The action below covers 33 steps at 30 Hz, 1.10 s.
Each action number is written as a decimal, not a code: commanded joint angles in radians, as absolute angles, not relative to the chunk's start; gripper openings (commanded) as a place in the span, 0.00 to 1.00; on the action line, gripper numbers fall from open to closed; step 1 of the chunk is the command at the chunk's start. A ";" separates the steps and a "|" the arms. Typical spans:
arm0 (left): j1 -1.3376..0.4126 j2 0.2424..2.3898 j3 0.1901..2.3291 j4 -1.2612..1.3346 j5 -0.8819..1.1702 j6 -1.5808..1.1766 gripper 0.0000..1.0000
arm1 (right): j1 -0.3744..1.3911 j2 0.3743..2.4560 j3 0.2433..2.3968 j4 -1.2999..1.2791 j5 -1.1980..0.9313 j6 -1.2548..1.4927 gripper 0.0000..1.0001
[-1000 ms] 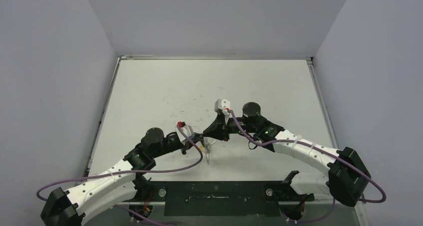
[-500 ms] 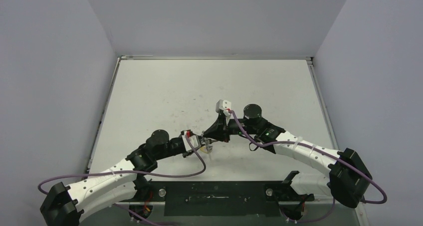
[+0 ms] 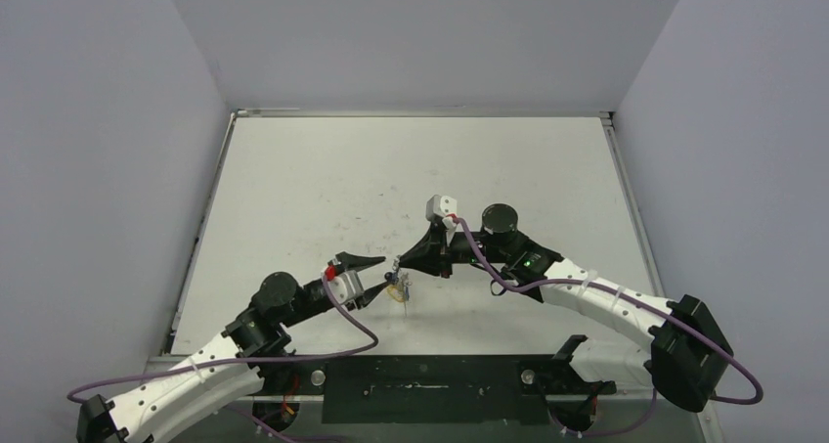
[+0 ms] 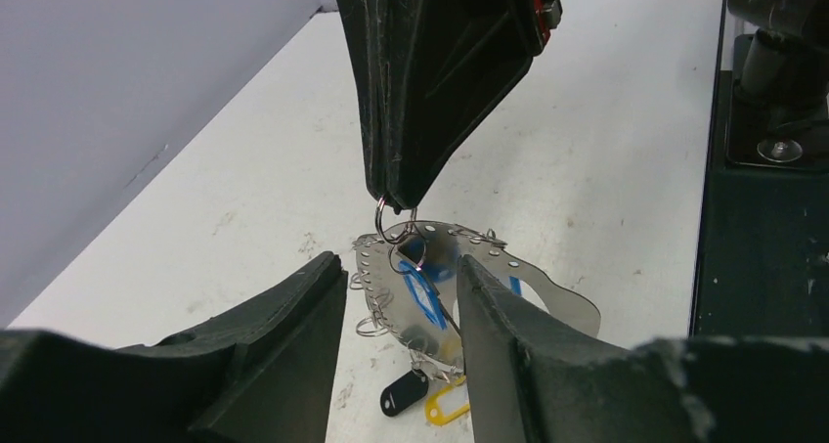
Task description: Put the keys on the keyring
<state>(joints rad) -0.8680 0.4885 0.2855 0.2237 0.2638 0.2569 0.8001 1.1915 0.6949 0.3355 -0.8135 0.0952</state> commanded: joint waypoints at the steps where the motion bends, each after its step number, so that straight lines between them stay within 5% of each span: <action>1: -0.870 0.468 0.267 0.336 0.261 0.182 0.41 | 0.805 1.154 0.701 0.416 -0.854 0.078 0.00; 18: -0.853 0.592 0.295 0.423 0.285 0.045 0.23 | 0.805 1.149 0.710 0.385 -0.882 0.059 0.00; 33: -0.643 0.627 0.296 0.498 0.543 -0.190 0.46 | 0.775 1.144 0.703 0.369 -0.865 0.055 0.00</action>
